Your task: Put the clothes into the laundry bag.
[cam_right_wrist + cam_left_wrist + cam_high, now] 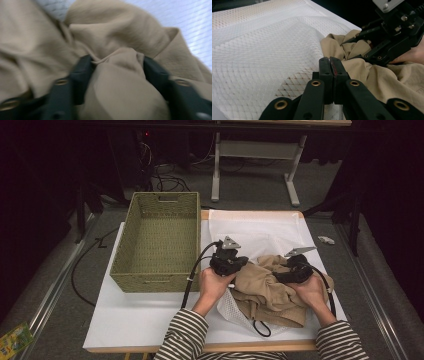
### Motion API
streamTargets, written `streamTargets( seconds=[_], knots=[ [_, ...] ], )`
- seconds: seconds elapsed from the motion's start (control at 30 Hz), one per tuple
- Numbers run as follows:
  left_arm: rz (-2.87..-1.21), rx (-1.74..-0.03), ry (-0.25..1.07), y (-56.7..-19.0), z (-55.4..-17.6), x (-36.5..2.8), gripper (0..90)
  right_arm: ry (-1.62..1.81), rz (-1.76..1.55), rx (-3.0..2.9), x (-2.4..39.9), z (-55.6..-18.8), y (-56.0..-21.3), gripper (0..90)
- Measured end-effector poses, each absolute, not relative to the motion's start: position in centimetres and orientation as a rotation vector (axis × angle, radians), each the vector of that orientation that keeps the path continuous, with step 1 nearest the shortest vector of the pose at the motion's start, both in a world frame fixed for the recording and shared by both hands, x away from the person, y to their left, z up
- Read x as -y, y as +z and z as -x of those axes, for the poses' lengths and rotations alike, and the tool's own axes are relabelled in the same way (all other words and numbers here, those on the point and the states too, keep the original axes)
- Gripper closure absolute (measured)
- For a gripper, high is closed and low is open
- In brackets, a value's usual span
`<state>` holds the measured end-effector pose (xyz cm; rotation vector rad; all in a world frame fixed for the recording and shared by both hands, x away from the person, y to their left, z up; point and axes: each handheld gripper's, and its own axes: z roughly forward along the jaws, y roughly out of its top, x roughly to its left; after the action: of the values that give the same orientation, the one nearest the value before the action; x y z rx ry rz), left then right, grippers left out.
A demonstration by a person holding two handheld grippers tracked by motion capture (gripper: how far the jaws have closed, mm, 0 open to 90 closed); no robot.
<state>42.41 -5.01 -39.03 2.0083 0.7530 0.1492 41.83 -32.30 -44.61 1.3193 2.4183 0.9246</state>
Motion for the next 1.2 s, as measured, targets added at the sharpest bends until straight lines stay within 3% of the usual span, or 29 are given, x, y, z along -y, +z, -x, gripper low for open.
streamTargets(
  seconds=[0.1,0.23,0.73,0.97,1.2],
  knots=[
    [-2.008,-0.756,0.145,-39.1,-42.5,5.1,89.1,0.915,-1.268,-2.471,32.0,-41.7,-44.7,70.7],
    [-2.013,-0.757,0.152,-39.1,-42.5,5.0,89.0,0.911,-1.211,-2.464,31.8,-41.1,-44.4,80.2],
    [-1.992,-0.776,0.155,-38.3,-43.0,5.4,89.1,1.068,-0.912,-2.370,29.5,-35.5,-39.5,81.3],
    [-1.960,-0.739,0.163,-37.0,-42.5,5.8,89.2,0.984,-0.843,-2.462,26.8,-35.7,-40.9,81.3],
    [-1.953,-0.702,0.164,-36.4,-41.7,5.8,89.2,0.883,-0.919,-2.479,25.7,-38.2,-42.8,81.3]
  ],
)
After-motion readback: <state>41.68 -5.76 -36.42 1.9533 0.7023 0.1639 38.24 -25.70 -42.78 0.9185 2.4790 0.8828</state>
